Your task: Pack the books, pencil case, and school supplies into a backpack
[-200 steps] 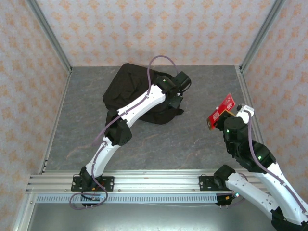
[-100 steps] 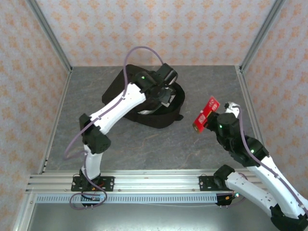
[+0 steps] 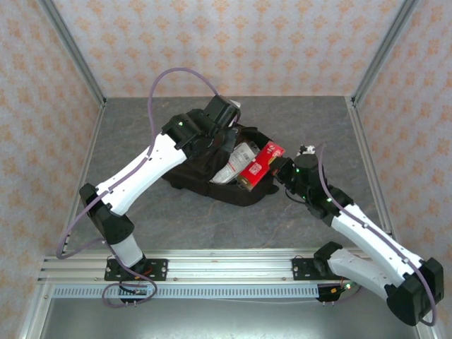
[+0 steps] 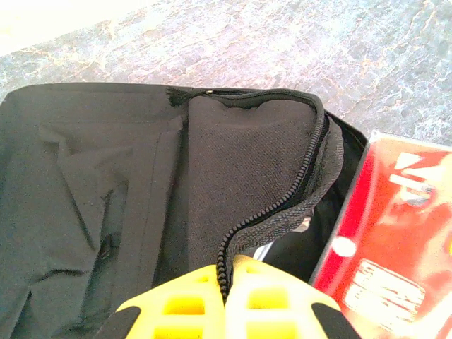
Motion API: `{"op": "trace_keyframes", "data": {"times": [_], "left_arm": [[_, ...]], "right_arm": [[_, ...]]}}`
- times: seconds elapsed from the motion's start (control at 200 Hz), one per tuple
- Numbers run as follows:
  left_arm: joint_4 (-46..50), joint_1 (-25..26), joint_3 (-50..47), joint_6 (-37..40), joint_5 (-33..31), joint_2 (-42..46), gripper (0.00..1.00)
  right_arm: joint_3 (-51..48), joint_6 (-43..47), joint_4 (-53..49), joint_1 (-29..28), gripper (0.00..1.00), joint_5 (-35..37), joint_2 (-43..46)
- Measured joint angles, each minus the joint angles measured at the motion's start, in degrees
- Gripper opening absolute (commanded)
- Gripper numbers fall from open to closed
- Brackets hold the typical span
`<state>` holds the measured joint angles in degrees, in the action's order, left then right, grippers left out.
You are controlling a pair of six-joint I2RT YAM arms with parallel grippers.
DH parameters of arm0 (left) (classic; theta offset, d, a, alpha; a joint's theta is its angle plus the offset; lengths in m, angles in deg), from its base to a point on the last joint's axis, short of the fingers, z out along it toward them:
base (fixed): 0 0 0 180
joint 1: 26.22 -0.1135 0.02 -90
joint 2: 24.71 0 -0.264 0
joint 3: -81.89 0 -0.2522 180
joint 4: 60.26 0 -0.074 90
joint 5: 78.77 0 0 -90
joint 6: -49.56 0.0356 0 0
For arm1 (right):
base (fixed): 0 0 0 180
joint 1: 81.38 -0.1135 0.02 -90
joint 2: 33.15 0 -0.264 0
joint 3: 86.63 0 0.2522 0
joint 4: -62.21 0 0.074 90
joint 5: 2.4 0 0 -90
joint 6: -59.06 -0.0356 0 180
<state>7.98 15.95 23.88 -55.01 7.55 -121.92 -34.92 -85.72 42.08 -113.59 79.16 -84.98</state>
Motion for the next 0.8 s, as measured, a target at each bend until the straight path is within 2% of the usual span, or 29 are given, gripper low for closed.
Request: {"op": "trace_keyframes", "data": {"times": [0.115,0.335,0.495,0.661,0.696,0.766,0.801], "left_arm": [[-1.7,-1.0,-1.3,-1.0,1.3,0.5,0.00],[-3.7,-2.2,-3.0,-2.3,3.8,1.6,0.00],[-5.1,-3.8,-3.7,-3.7,6.7,1.8,0.00],[-6.9,-7.1,-4.3,-6.4,11.9,1.8,0.00],[-7.3,-7.8,-4.6,-6.9,12.9,1.8,0.00],[-7.7,-9.0,-5.0,-7.8,14.3,1.8,0.00],[-7.9,-9.6,-5.3,-8.2,15.2,1.8,0.00]], "right_arm": [[-4.7,-7.2,9.0,0.2,0.00,0.1,-3.3],[-4.5,-13.7,21.5,0.2,0.00,0.9,-13.6],[1.2,-15.6,26.8,-0.4,0.00,0.5,-26.6],[10.4,-16.0,32.4,-3.9,0.00,-0.4,-40.5],[13.2,-15.9,33.6,-4.8,0.07,-1.1,-44.0],[16.5,-16.0,35.1,-5.6,0.35,-2.3,-48.4],[18.1,-16.0,35.8,-5.9,0.45,-3.6,-50.9]]}}
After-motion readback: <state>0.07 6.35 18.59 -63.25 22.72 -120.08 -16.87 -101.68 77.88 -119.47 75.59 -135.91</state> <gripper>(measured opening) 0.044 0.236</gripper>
